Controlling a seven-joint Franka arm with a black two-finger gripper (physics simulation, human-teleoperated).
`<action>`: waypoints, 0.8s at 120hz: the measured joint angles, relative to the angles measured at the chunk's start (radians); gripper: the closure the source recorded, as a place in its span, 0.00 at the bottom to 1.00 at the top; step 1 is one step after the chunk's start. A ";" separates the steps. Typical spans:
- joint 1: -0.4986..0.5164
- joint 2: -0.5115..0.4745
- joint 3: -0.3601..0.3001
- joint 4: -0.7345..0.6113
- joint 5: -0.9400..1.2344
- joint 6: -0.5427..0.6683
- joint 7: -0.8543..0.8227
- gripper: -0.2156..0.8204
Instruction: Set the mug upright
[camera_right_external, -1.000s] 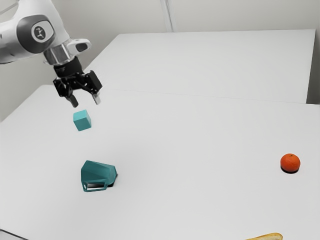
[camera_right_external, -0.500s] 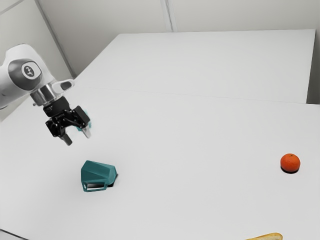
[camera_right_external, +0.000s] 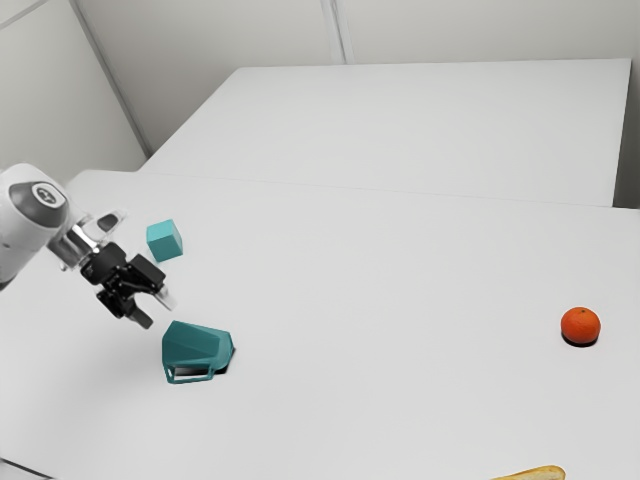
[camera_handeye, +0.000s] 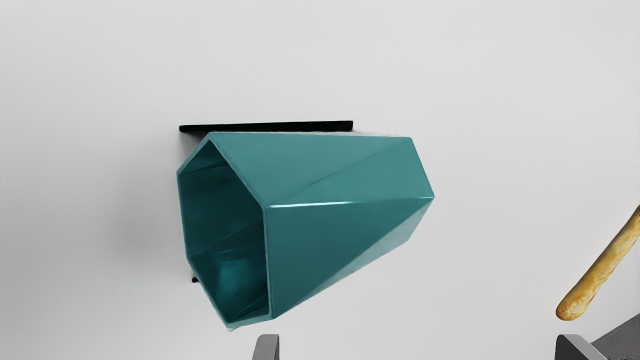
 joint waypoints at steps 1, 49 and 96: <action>0.000 0.004 0.000 0.000 -0.002 0.002 0.006 0.21; 0.057 0.122 -0.001 0.009 -0.049 0.053 0.239 0.21; 0.073 0.189 -0.001 0.001 -0.140 0.028 0.363 0.22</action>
